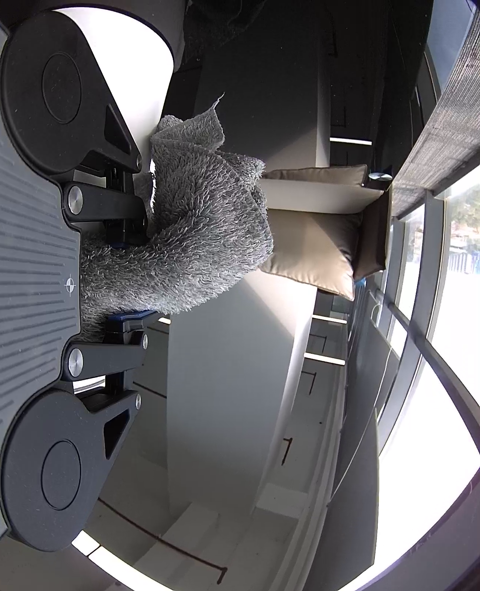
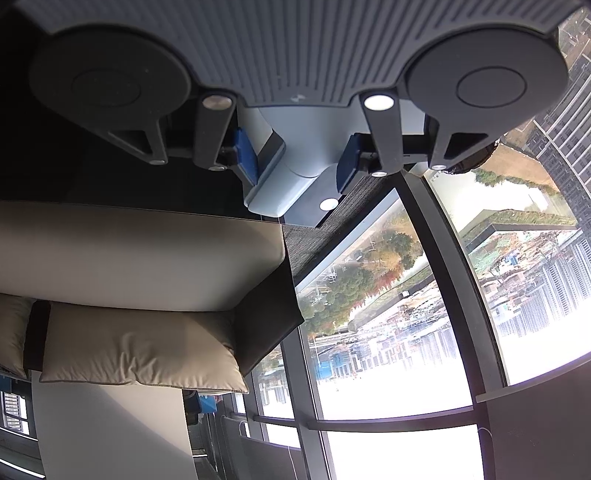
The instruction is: Clean container
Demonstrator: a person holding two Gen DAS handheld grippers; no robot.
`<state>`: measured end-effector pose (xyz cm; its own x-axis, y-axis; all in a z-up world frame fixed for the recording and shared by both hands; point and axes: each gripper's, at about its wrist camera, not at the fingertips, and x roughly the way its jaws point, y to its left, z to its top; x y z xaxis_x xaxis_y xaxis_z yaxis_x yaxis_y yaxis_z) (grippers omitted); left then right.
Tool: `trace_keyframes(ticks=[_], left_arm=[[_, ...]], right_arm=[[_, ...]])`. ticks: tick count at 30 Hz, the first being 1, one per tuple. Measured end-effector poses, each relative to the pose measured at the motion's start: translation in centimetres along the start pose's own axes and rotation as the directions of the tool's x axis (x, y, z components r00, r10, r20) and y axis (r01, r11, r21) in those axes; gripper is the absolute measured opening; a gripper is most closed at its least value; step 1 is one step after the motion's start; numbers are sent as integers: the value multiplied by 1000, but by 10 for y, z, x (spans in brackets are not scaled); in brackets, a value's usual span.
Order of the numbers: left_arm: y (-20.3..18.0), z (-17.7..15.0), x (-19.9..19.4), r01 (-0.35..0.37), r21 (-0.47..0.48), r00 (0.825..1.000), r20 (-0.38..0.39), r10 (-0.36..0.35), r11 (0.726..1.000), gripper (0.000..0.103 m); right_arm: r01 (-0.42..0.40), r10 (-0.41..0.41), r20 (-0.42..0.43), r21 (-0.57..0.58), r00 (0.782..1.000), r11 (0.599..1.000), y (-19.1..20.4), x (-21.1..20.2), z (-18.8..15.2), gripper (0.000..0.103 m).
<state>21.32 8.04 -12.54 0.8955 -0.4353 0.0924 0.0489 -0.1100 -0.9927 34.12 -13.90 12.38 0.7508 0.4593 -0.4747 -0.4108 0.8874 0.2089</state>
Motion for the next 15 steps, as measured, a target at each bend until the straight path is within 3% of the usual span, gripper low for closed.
trace_keyframes(ticks=[15], left_arm=[[11, 24, -13, -215, -21, 976, 34, 215, 976, 26]], right_arm=[[-46, 45, -13, -49, 999, 998, 14, 0, 1, 47]])
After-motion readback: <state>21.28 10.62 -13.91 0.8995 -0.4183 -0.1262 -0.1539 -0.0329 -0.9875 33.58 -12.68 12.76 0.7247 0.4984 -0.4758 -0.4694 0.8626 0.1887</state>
